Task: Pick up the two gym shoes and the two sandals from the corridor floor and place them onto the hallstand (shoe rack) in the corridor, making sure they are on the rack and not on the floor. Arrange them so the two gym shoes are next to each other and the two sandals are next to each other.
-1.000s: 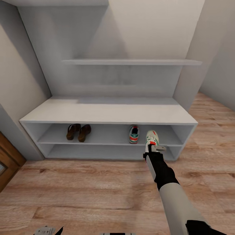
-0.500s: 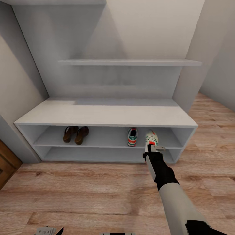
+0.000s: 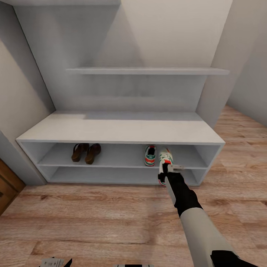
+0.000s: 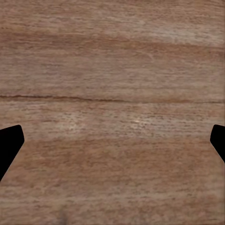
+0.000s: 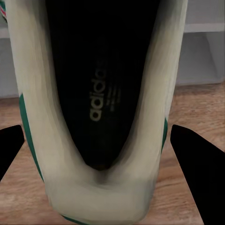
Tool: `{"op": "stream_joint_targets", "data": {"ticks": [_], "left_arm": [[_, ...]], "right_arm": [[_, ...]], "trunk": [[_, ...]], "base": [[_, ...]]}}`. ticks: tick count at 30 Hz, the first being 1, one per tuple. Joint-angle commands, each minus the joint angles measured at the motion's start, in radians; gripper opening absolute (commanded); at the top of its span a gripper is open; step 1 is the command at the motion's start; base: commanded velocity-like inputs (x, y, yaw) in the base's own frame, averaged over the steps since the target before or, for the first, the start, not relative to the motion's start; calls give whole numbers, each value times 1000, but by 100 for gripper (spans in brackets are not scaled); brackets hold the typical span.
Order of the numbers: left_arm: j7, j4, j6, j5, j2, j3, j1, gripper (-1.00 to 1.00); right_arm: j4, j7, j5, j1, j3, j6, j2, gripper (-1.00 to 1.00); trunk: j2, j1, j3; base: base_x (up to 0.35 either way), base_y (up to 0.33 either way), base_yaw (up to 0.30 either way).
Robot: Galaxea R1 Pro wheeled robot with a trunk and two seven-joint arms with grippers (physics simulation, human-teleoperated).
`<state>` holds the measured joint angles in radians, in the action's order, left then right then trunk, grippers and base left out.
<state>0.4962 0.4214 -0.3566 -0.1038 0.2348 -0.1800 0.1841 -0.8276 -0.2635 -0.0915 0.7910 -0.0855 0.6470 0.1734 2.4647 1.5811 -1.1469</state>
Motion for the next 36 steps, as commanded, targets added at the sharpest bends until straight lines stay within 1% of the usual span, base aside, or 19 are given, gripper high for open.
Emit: {"op": "stream_joint_targets", "data": {"ticks": [1, 6, 17, 22, 29, 36], "left_arm": [[10, -1, 2, -10, 0, -3, 1, 100], [10, -1, 2, -10, 0, -4, 1, 100], [10, -1, 4, -10, 0, -3, 1, 100], [10, -1, 3, -10, 0, -4, 1, 100], [10, -1, 4, -10, 0, -4, 0, 100], [10, -1, 4, -10, 0, -4, 0, 100]], "right_arm": [[-2, 9, -12, 0, -3, 6, 1, -100], [-2, 15, -13, 0, -3, 6, 1, -100], [-2, 14, -14, 0, -3, 6, 1, -100], [-3, 13, -14, 0, -2, 6, 1, -100], [-3, 12, -16, 0, -2, 6, 1, -100], [-2, 13, -15, 0, -2, 6, 1, -100]], "trunk": [[0, 0, -1], [0, 0, -1], [0, 0, -1], [0, 0, -1], [0, 0, -1], [0, 0, -1]], "base": [[0, 0, 0], [36, -8, 0], [216, -107, 0], [65, -14, 0], [269, -1, 0], [96, 0, 0]]}}
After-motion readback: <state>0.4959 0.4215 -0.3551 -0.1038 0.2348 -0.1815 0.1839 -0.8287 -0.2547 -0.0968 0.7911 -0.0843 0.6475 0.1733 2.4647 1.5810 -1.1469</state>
